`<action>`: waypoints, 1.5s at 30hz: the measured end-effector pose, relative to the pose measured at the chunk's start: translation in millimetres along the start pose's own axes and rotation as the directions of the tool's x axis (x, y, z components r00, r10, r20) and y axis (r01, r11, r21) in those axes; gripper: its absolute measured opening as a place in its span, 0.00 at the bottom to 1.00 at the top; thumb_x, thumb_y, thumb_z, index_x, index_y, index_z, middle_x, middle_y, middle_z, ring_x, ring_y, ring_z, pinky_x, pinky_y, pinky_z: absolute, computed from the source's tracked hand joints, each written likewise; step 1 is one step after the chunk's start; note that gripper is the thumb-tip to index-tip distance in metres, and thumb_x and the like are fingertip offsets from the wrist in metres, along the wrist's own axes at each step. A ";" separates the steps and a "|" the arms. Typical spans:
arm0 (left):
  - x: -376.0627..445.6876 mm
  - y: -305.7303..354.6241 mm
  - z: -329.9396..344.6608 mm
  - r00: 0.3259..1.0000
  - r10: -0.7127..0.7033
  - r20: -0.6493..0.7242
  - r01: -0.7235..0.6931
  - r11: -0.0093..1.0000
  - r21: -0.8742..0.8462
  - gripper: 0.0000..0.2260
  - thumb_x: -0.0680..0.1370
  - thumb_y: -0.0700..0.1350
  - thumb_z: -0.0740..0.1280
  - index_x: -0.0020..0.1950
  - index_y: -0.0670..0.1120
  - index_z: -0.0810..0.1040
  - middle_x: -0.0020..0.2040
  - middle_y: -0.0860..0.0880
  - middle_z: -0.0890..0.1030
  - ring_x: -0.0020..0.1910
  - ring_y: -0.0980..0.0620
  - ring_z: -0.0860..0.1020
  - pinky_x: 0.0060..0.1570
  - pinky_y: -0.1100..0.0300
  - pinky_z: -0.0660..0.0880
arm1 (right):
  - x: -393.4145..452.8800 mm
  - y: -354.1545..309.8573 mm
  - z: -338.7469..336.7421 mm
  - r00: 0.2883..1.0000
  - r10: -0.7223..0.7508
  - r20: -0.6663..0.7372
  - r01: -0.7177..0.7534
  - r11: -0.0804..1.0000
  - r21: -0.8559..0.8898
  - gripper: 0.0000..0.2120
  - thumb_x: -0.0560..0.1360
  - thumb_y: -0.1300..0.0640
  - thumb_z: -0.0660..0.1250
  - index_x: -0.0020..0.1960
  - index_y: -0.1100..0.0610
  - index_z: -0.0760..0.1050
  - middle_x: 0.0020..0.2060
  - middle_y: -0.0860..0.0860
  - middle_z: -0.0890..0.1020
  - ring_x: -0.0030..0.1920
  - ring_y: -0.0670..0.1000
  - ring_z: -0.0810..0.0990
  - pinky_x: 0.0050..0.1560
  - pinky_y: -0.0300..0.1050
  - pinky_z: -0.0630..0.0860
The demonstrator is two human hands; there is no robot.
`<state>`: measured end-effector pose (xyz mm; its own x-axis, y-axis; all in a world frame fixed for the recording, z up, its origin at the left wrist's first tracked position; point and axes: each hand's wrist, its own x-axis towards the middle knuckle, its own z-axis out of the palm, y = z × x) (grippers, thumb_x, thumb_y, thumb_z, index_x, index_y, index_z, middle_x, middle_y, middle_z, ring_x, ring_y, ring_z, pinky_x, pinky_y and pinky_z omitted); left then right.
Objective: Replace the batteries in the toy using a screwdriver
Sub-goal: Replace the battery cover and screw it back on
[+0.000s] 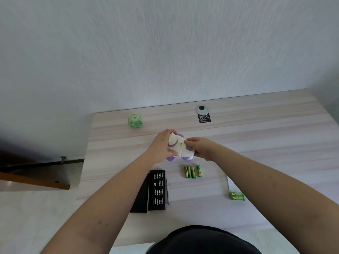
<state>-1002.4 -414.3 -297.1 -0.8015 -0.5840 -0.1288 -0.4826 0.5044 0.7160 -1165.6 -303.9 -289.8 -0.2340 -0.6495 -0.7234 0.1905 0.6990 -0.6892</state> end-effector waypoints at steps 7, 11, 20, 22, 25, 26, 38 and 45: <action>-1.5 1.5 1.2 1.000 0.002 -0.018 -0.002 1.000 0.008 0.32 0.62 0.43 0.79 0.61 0.50 0.69 0.55 0.55 0.73 0.56 0.50 0.72 0.57 0.50 0.72 | 1.7 -17.2 -5.2 1.000 -0.003 -0.014 0.001 0.988 -0.157 0.11 0.76 0.54 0.69 0.56 0.57 0.77 0.50 0.56 0.82 0.53 0.55 0.82 0.57 0.49 0.79; 1.4 0.8 -0.2 1.000 -0.001 -0.011 0.001 1.000 0.004 0.32 0.61 0.44 0.79 0.61 0.50 0.69 0.55 0.54 0.73 0.55 0.49 0.73 0.56 0.50 0.73 | 1.5 -14.2 -3.7 0.998 -0.046 -0.052 0.035 0.982 -0.183 0.12 0.77 0.54 0.68 0.58 0.58 0.77 0.51 0.57 0.82 0.53 0.56 0.82 0.57 0.52 0.79; 10.3 4.8 -2.0 0.999 -0.030 0.017 0.030 1.000 0.000 0.32 0.60 0.44 0.80 0.58 0.52 0.68 0.54 0.50 0.75 0.51 0.47 0.75 0.52 0.46 0.75 | -7.2 6.4 9.3 0.964 -0.265 -0.026 0.228 0.872 -0.434 0.16 0.77 0.47 0.65 0.61 0.55 0.73 0.51 0.54 0.80 0.53 0.55 0.78 0.54 0.50 0.74; 9.9 5.1 -2.2 0.999 -0.032 0.017 0.032 0.999 -0.004 0.32 0.59 0.44 0.80 0.58 0.52 0.68 0.54 0.49 0.76 0.51 0.46 0.75 0.52 0.46 0.75 | -8.3 7.8 12.7 0.955 -0.294 -0.043 0.253 0.881 -0.400 0.15 0.78 0.50 0.65 0.61 0.56 0.72 0.51 0.56 0.80 0.52 0.56 0.78 0.55 0.51 0.74; 7.6 4.8 -3.4 0.999 -0.024 0.026 0.024 1.000 -0.005 0.32 0.60 0.43 0.80 0.59 0.51 0.68 0.55 0.49 0.75 0.53 0.46 0.74 0.53 0.45 0.75 | -8.5 7.2 15.1 0.965 -0.256 -0.065 0.223 0.922 -0.315 0.17 0.77 0.53 0.67 0.63 0.58 0.71 0.52 0.56 0.79 0.48 0.52 0.77 0.48 0.45 0.75; 6.7 4.0 -4.0 0.999 -0.021 0.035 0.021 1.000 0.002 0.32 0.61 0.43 0.79 0.59 0.51 0.68 0.55 0.49 0.75 0.53 0.46 0.74 0.54 0.45 0.75 | -8.9 6.2 15.9 0.970 -0.232 -0.076 0.204 0.941 -0.270 0.19 0.76 0.54 0.68 0.64 0.58 0.71 0.52 0.56 0.78 0.47 0.51 0.76 0.45 0.43 0.75; 4.4 7.7 -8.3 0.998 -0.024 -0.061 0.041 0.952 0.302 0.38 0.59 0.54 0.81 0.65 0.51 0.69 0.63 0.49 0.72 0.62 0.47 0.70 0.57 0.51 0.72 | -16.8 15.4 25.8 0.931 -0.323 -0.171 0.272 0.925 -0.267 0.14 0.77 0.53 0.66 0.60 0.57 0.71 0.45 0.52 0.79 0.44 0.52 0.78 0.44 0.45 0.75; -13.3 8.3 15.6 0.921 -0.318 -0.222 0.300 0.947 -0.114 0.33 0.71 0.48 0.76 0.71 0.49 0.65 0.65 0.44 0.68 0.59 0.47 0.72 0.58 0.61 0.68 | -18.2 20.4 32.3 0.917 -0.291 -0.273 0.248 0.952 -0.180 0.17 0.77 0.49 0.66 0.60 0.57 0.70 0.42 0.49 0.80 0.38 0.46 0.79 0.44 0.45 0.77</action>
<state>-1001.3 -392.4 -300.1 -0.5064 -0.8402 -0.1941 -0.6572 0.2303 0.7177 -1126.7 -287.5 -292.0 -0.5298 -0.7174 -0.4524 -0.0479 0.5579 -0.8285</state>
